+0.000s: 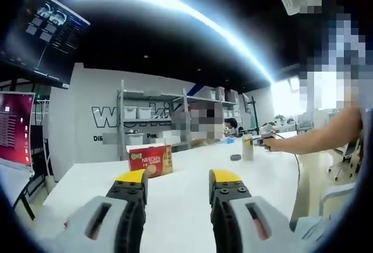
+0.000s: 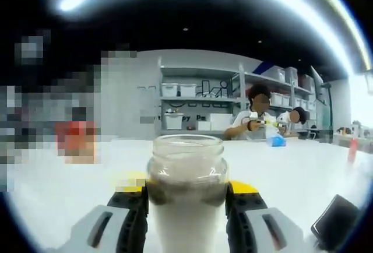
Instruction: Tear open the coffee pouch, take out the coffee, and pour the coffee from the pouch into the cup
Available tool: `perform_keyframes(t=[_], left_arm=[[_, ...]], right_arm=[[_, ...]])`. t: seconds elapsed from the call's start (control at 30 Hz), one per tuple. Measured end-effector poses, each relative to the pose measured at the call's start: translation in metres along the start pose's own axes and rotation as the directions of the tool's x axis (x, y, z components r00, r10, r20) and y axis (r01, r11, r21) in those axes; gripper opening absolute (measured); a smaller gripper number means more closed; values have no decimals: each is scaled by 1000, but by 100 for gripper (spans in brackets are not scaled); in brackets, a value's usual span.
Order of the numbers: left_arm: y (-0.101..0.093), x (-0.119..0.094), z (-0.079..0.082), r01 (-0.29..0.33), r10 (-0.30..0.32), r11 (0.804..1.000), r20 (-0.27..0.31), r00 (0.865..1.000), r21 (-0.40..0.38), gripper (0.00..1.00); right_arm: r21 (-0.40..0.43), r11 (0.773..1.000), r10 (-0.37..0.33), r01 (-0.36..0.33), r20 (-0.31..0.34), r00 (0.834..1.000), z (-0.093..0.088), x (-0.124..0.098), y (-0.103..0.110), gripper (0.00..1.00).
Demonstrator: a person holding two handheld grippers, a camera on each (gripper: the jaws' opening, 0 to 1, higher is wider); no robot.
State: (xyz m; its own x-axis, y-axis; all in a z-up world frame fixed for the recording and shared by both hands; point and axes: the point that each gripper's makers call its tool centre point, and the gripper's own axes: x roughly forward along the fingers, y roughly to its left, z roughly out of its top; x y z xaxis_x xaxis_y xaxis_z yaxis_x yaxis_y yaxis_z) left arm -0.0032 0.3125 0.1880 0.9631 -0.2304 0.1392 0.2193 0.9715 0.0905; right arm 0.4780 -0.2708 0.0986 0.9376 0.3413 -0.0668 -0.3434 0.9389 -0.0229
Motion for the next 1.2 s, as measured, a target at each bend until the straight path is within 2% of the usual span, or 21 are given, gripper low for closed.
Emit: perform_keyframes(t=[0.13,0.27,0.43,0.57,0.7,0.87,1.0,1.2], left_arm=[[0,0,-1,-3,3,1000,2,1000,-10,44],[0,3,-4,-3,3,1000,5,1000,-28,41],[-2,5,-6,1,-1,1000,-5,1000,-21,45],[-2,4,-3,1,-1,1000,2,1000,-15,48],[-4,2,2,1,-1,1000,15,1000,-8,49],[-5,0,6,7,-7,1000,22,1000,-6,50],[-7,-3,10,13,-13,1000,33,999,-8,50],[-10,-6,15,23,-22,1000,45,999,-11,50]], right_arm=[[-19,1000,-1,1,-13,1000,-2,-3,2,54],[-31,1000,-5,5,-2,1000,2,-5,3,65],[-25,1000,-5,6,14,1000,11,-12,7,67],[16,999,-34,34,49,998,22,-30,11,66],[7,998,-55,54,80,995,32,-53,21,67],[-27,999,-42,46,130,991,52,-90,53,68],[-77,997,-16,28,151,988,61,-121,90,69],[-102,995,33,-12,204,978,76,-169,145,69]])
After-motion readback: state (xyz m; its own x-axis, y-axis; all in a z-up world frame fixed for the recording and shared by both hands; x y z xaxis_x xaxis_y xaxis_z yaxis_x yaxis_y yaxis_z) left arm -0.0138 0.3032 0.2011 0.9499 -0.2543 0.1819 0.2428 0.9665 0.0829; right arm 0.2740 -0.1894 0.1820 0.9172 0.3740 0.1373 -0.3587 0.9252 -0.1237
